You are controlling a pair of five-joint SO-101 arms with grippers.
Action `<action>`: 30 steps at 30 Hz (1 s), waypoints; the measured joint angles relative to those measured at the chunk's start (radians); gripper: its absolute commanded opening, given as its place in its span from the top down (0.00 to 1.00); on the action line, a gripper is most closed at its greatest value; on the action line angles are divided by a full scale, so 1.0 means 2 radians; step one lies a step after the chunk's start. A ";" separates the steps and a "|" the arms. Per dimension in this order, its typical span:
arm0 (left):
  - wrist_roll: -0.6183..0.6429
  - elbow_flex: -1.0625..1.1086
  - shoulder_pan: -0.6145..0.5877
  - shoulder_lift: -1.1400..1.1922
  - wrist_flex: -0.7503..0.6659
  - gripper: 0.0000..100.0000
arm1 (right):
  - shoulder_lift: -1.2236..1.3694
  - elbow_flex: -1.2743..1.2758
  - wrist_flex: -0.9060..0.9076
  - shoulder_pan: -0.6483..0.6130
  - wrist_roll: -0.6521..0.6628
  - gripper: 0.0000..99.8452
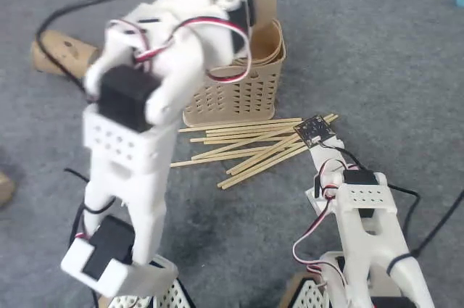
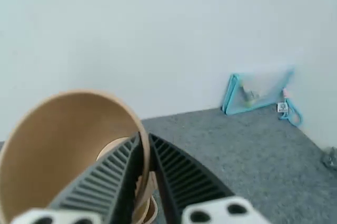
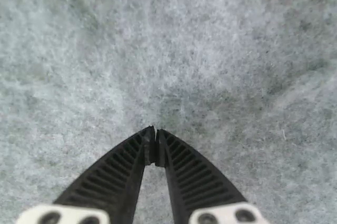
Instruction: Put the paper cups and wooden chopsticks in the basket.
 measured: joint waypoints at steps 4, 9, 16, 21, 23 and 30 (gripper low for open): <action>0.003 0.064 0.001 0.000 -0.033 0.99 | 0.000 0.000 0.000 0.000 0.000 0.99; -0.022 0.126 0.001 0.000 -0.054 0.99 | 0.000 0.000 0.000 0.000 0.000 0.99; -0.038 0.155 0.001 0.000 -0.061 0.99 | 0.000 0.000 0.000 0.000 0.000 0.99; -0.038 0.157 0.001 0.000 -0.064 0.99 | 0.000 0.000 0.000 0.000 0.000 0.99; -0.038 0.164 0.001 0.000 -0.069 0.98 | 0.000 0.000 0.000 0.000 0.000 0.99; -0.065 0.165 0.001 0.009 -0.069 0.82 | 0.000 0.000 0.000 0.000 0.000 0.99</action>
